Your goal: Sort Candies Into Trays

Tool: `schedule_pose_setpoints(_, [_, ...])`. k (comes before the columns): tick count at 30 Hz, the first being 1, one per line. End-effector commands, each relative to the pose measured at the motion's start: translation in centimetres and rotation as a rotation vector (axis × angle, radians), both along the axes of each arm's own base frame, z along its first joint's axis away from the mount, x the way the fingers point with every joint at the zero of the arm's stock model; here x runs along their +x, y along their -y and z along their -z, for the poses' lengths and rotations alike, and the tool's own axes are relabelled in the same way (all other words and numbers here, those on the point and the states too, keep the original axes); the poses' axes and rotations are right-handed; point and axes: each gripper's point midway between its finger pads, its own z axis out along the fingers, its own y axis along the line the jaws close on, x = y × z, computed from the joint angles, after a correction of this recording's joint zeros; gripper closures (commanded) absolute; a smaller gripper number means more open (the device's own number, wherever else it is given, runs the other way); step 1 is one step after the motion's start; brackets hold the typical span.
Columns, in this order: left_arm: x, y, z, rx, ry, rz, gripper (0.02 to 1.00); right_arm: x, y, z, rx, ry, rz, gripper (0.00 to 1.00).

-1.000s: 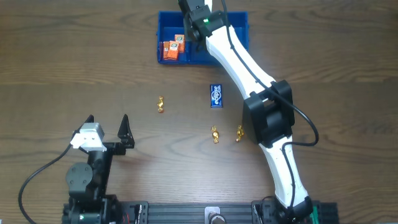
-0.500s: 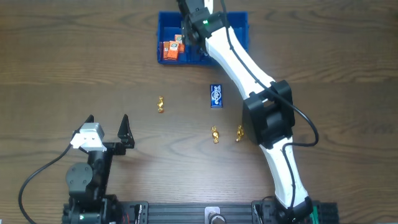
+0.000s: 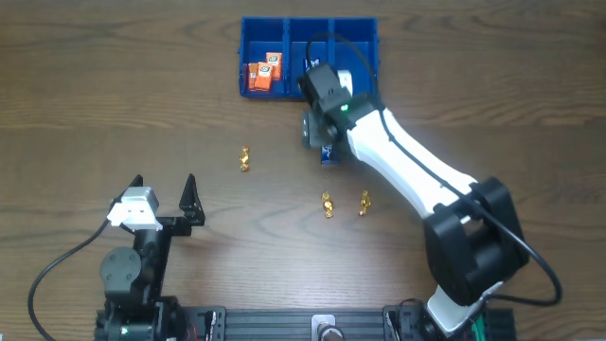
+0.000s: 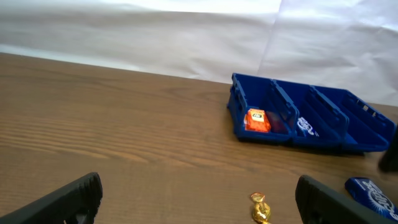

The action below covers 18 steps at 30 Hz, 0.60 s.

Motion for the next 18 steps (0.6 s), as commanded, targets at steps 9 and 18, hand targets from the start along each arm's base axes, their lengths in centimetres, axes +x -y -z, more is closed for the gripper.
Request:
schedule_pose_setpoints(9, [-0.1,0.2,1.6,0.012,-0.044,0.014,0.02,-1.4,-0.2,6.4,0.013,-0.118,0.008,0.169])
schedule_pose_setpoints(18, [-0.1,0.2,1.6,0.012,-0.044,0.014,0.02,-1.3,-0.3,7.7,0.012,-0.13,0.027,0.647])
